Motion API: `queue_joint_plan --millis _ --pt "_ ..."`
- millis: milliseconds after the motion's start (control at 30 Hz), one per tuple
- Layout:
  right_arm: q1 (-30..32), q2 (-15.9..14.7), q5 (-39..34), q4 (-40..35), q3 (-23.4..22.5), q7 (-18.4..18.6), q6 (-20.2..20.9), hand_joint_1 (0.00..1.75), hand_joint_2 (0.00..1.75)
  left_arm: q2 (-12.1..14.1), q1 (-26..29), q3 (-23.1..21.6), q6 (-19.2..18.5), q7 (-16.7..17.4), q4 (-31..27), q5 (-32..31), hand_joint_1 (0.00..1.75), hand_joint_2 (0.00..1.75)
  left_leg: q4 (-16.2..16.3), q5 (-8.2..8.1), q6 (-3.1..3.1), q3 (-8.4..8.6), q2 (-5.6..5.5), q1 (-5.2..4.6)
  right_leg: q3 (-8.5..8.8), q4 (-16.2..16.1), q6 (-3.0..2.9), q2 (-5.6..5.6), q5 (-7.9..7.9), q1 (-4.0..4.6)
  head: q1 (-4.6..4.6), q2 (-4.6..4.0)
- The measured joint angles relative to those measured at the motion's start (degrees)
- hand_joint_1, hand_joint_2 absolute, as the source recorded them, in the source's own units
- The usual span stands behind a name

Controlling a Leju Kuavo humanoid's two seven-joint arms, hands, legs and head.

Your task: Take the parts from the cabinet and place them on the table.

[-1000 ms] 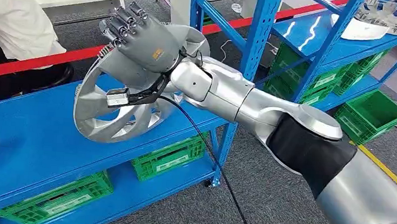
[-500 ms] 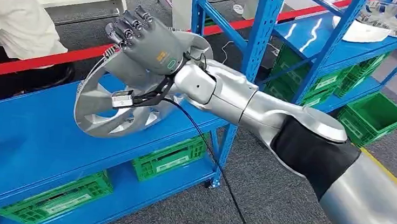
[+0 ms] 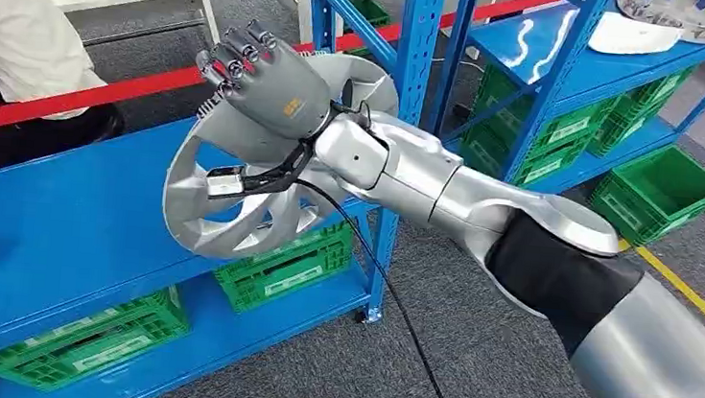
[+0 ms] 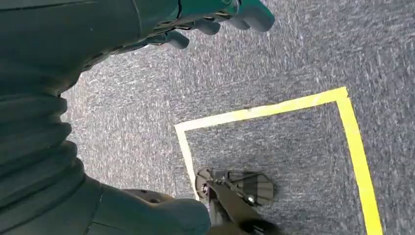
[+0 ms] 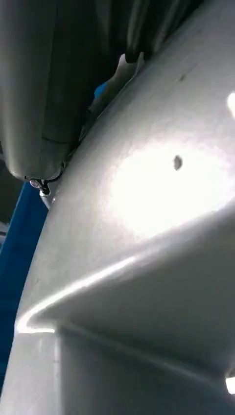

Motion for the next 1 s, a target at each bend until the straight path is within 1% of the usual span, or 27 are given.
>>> queue_joint_plan --millis 33,67,100,167,200,233,267,333,367,400,433,467,500,533,567,600,633,667,700,733,767,833,867,900,933,967,1000 --pt "0.0 0.0 0.0 0.0 -0.1 -0.3 -0.1 1.75 1.75 0.1 -0.1 0.0 0.0 0.0 0.0 0.0 0.00 1.75 -3.8 -1.41 0.70 2.13 0.04 -0.22 -0.10 -0.1 0.30 -0.04 0.34 0.01 0.09 0.00" --pt "0.0 0.0 0.0 0.0 -0.1 -0.6 -0.1 1.75 1.75 0.0 -0.1 0.0 0.0 0.0 0.0 0.0 0.00 1.75 -3.8 -0.24 0.35 2.31 0.18 -0.40 -0.21 -0.3 0.67 -0.05 0.69 -0.04 0.04 0.00" --pt "0.0 0.0 0.0 0.0 -0.1 -0.8 -0.1 1.75 1.75 0.0 -0.1 0.0 0.0 0.0 0.0 0.1 0.00 1.75 -3.9 0.04 0.42 2.04 0.07 -0.65 -0.21 -0.3 1.03 -0.14 1.01 -0.23 0.02 0.00" --pt "0.0 0.0 0.0 0.0 -0.1 -1.2 -0.2 1.75 1.75 0.0 -0.1 0.0 0.0 0.0 0.0 0.1 0.00 1.75 -4.1 0.42 0.95 1.62 0.06 -0.83 -0.36 -0.8 1.72 -0.22 1.90 -0.35 0.07 0.00" --pt "0.0 -0.1 0.0 0.0 -0.1 -1.3 -0.3 1.75 1.75 0.0 -0.1 0.0 0.0 0.0 0.0 0.3 0.00 1.75 -5.2 1.46 1.40 1.45 0.13 -0.09 -0.62 -0.7 2.05 -0.21 2.03 0.06 0.04 0.00" --pt "0.0 -0.3 0.0 0.0 -0.2 -1.4 -0.3 1.75 1.75 0.0 -0.1 0.0 0.0 0.0 0.0 0.4 0.00 1.75 -5.4 2.10 1.50 1.26 0.47 -0.05 -1.05 0.0 2.31 -0.13 0.55 -0.10 -0.04 0.00" --pt "-0.3 -0.3 0.0 0.0 -0.2 -1.6 -0.4 1.75 1.75 0.0 -0.2 0.0 0.0 0.0 0.0 0.4 0.00 1.75 -5.5 2.69 1.80 0.55 0.46 -0.04 -1.85 2.3 2.61 -0.16 -2.27 -0.14 0.33 0.00" --pt "-0.4 -0.3 0.0 0.0 -0.3 -1.7 -0.6 1.75 1.75 -0.1 -0.3 0.0 -0.1 -0.2 0.1 0.4 0.00 1.75 -5.3 3.70 2.30 -1.05 0.61 -0.06 -4.30 10.4 3.02 -0.18 -8.10 -0.26 0.39 0.00" --pt "-0.3 -0.3 0.0 0.0 -0.3 -1.7 -0.7 1.75 1.75 -0.1 -0.3 0.0 -0.1 -0.2 0.1 0.4 0.00 1.75 -5.2 4.24 2.31 -1.91 0.66 -0.05 -5.07 14.0 3.18 -0.18 -9.59 -0.27 0.42 0.00" --pt "0.0 -0.4 0.0 0.0 -0.3 -1.7 -0.7 1.75 1.75 -0.1 -0.3 0.0 -0.1 -0.3 0.1 0.5 0.00 1.75 -5.0 4.73 2.27 -2.76 0.67 -0.01 -5.04 15.6 3.28 -0.20 -9.35 -0.36 0.44 0.00" --pt "0.2 -0.4 0.0 0.0 -0.3 -1.7 -0.8 1.75 1.75 -0.1 -0.3 0.0 -0.2 -0.3 0.1 0.5 0.00 1.75 -4.7 5.24 2.16 -3.66 0.68 0.08 -3.82 14.9 3.39 -0.20 -7.65 -0.52 0.44 0.00" --pt "0.3 -0.4 0.0 0.0 -0.3 -1.7 -0.8 1.75 1.75 -0.1 -0.3 0.1 -0.2 -0.4 0.1 0.5 0.00 1.75 -4.4 5.65 1.98 -4.52 0.68 0.15 -1.61 12.1 3.52 -0.22 -5.54 -0.68 0.46 0.00" --pt "0.3 -0.4 0.0 0.1 -0.3 -1.6 -0.8 1.75 1.75 -0.1 -0.3 0.1 -0.2 -0.5 0.1 0.5 0.00 1.75 -3.9 5.97 1.75 -5.38 0.67 0.27 1.40 7.8 3.65 -0.25 -3.85 -0.83 0.46 0.00" --pt "0.1 -0.4 0.0 0.0 -0.4 -1.5 -0.8 1.75 1.75 -0.1 -0.3 0.1 -0.3 -0.5 0.1 0.5 0.00 1.75 -3.2 6.26 1.39 -6.13 0.66 0.26 4.84 2.6 3.69 -0.33 -4.39 -0.98 0.55 0.00" --pt "0.0 -0.3 0.0 0.0 -0.5 -1.4 -0.8 1.75 1.75 -0.1 -0.4 0.1 -0.5 -0.6 0.1 0.4 0.00 1.75 -2.8 6.54 0.97 -6.84 0.51 0.06 6.38 -0.4 3.16 -0.17 -6.09 -0.38 0.70 0.00" --pt "0.2 -0.4 0.0 0.0 -0.6 -1.2 -1.0 1.75 1.75 -0.1 -0.4 0.1 -0.7 -0.6 0.1 0.4 0.00 1.75 -2.9 6.93 0.58 -6.73 0.51 0.06 5.89 0.2 2.32 -0.09 -5.58 -0.34 0.66 0.00" --pt "0.2 -0.5 0.0 0.1 -0.6 -1.0 -0.9 1.75 1.75 -0.1 -0.4 0.1 -0.7 -0.7 0.1 0.4 0.00 1.75 -2.9 7.30 0.25 -6.78 0.43 0.13 5.70 0.1 2.07 -0.06 -5.60 -0.38 0.61 0.00" --pt "0.2 -0.5 0.0 0.1 -0.6 -1.0 -0.9 1.75 1.75 -0.1 -0.3 0.1 -0.8 -0.7 0.1 0.3 0.00 1.75 -3.2 7.86 -0.11 -6.80 0.42 0.18 5.43 0.2 1.61 -0.06 -5.24 -0.19 0.72 0.00" --pt "0.3 -0.5 0.0 0.1 -0.6 -0.9 -0.9 1.75 1.75 -0.1 -0.2 0.1 -0.8 -0.7 0.1 0.3 0.00 1.75 -3.4 8.30 -0.57 -7.09 0.34 0.12 5.17 -0.3 1.00 -0.13 -4.47 -0.45 0.59 0.00" --pt "0.2 -0.5 0.0 0.1 -0.6 -0.9 -0.9 1.75 1.75 -0.1 -0.2 0.1 -0.8 -0.7 0.1 0.3 0.00 1.75 -2.9 7.01 -0.89 -7.45 0.32 0.38 4.67 -0.4 0.60 -0.27 -3.74 -0.66 0.70 0.00" --pt "0.2 -0.5 0.0 0.1 -0.6 -0.9 -0.9 1.75 1.75 -0.1 -0.3 0.1 -0.8 -0.7 0.1 0.3 0.00 1.75 -0.6 3.42 -1.27 -8.46 0.31 0.38 3.94 -0.4 0.10 -0.27 -3.07 -0.71 0.41 0.00" --pt "0.3 -0.5 0.0 0.1 -0.6 -0.9 -0.9 1.75 1.75 -0.1 -0.3 0.1 -0.8 -0.7 0.1 0.3 0.00 1.75 7.0 -2.55 -1.82 -10.24 0.34 0.66 2.58 -0.4 0.03 -0.27 -1.95 -0.68 0.42 0.00" --pt "0.3 -0.5 0.0 0.1 -0.6 -0.9 -0.9 1.75 1.75 -0.1 -0.3 0.1 -0.8 -0.7 0.1 0.3 0.00 1.75 10.7 -4.15 -1.96 -10.92 0.33 0.66 1.81 -0.4 0.05 -0.27 -1.38 -0.67 0.37 0.00" --pt "0.5 -0.5 0.0 0.1 -0.6 -1.0 -0.9 1.75 1.75 -0.1 -0.3 0.1 -0.8 -0.6 0.1 0.3 0.00 1.75 13.2 -4.20 -2.03 -10.93 0.33 0.67 1.02 -0.3 0.13 -0.26 -0.75 -0.67 0.35 0.00" --pt "0.5 -0.5 0.0 0.1 -0.6 -1.2 -0.9 1.75 1.75 -0.1 -0.3 0.1 -0.8 -0.6 0.1 0.3 0.00 1.75 13.2 -2.66 -1.97 -9.88 0.33 0.67 0.20 -0.3 0.24 -0.26 -0.13 -0.67 0.37 0.00" --pt "0.5 -0.5 0.0 0.1 -0.6 -1.5 -0.9 1.75 1.75 -0.1 -0.3 0.1 -0.8 -0.6 0.1 0.5 0.00 1.75 10.8 -0.44 -1.83 -7.60 0.33 0.66 -0.67 -0.3 0.41 -0.26 0.48 -0.67 0.39 0.00" --pt "0.5 -0.5 0.0 0.1 -0.6 -1.8 -0.9 1.75 1.75 -0.1 -0.3 0.2 -0.8 -0.7 0.1 0.5 0.00 1.75 6.9 1.17 -1.59 -4.54 0.32 0.66 -1.28 -0.2 0.56 -0.26 1.01 -0.67 0.37 0.00"
